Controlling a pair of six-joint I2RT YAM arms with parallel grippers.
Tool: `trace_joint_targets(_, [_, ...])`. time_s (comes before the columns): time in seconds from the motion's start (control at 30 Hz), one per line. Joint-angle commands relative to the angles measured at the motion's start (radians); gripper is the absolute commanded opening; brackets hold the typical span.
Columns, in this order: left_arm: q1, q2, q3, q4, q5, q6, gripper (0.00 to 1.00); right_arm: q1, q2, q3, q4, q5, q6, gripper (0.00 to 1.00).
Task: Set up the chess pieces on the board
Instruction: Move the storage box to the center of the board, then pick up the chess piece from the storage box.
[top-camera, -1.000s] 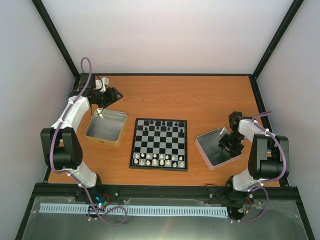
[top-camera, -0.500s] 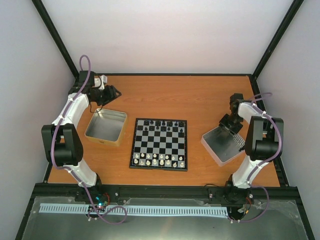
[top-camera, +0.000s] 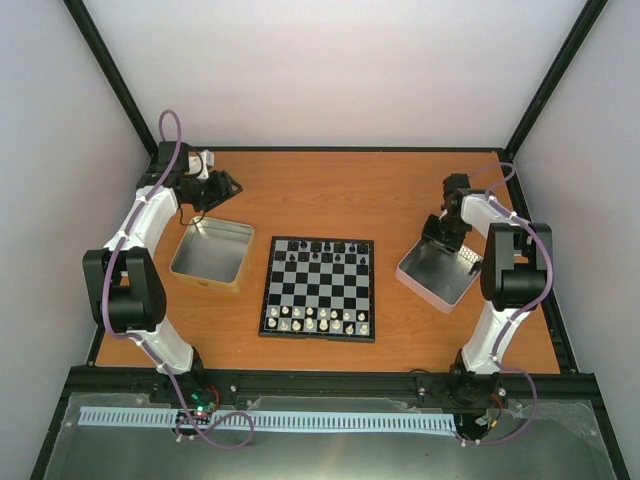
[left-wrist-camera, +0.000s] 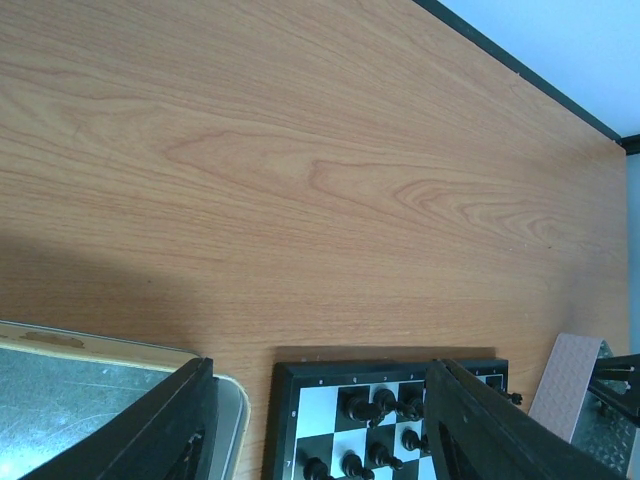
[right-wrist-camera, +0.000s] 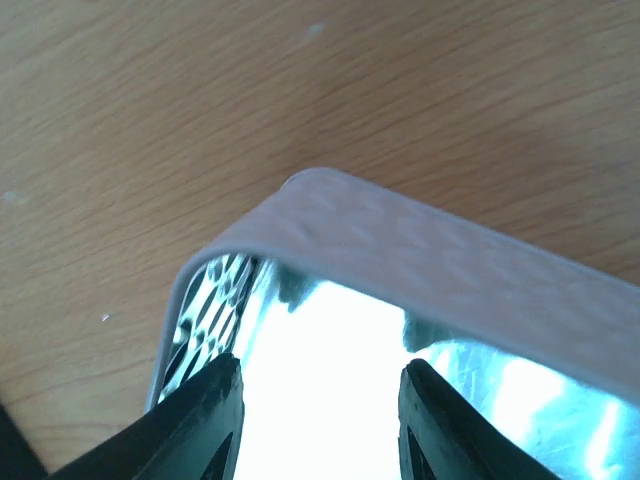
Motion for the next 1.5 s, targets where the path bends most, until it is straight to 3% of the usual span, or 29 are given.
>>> trace_joint_targets(0.0, [0.004, -0.027, 0.011, 0.005, 0.003, 0.022, 0.57, 0.028, -0.014, 0.002, 0.003, -0.003, -0.042, 0.43])
trace_joint_targets(0.3, [0.004, -0.029, 0.006, 0.011, 0.017, 0.017, 0.58, 0.010, -0.123, -0.022, -0.153, 0.508, 0.207, 0.30])
trace_joint_targets(0.53, [0.005, -0.035, -0.005, 0.018, 0.025, 0.015, 0.58, -0.001, -0.017, 0.060, -0.227, 0.562, 0.265, 0.20])
trace_joint_targets(0.73, [0.004, -0.038, -0.004, 0.017, 0.021, 0.015, 0.58, -0.001, -0.004, 0.045, -0.231, 0.569, 0.302, 0.21])
trace_joint_targets(0.93, [0.005, -0.031, 0.006, 0.017, 0.025, 0.013, 0.57, -0.001, -0.011, 0.015, -0.242, 0.582, 0.343, 0.29])
trace_joint_targets(1.47, [0.004, -0.031, 0.011, 0.013, 0.024, 0.013, 0.58, -0.001, 0.006, -0.050, -0.170, 0.580, 0.338, 0.24])
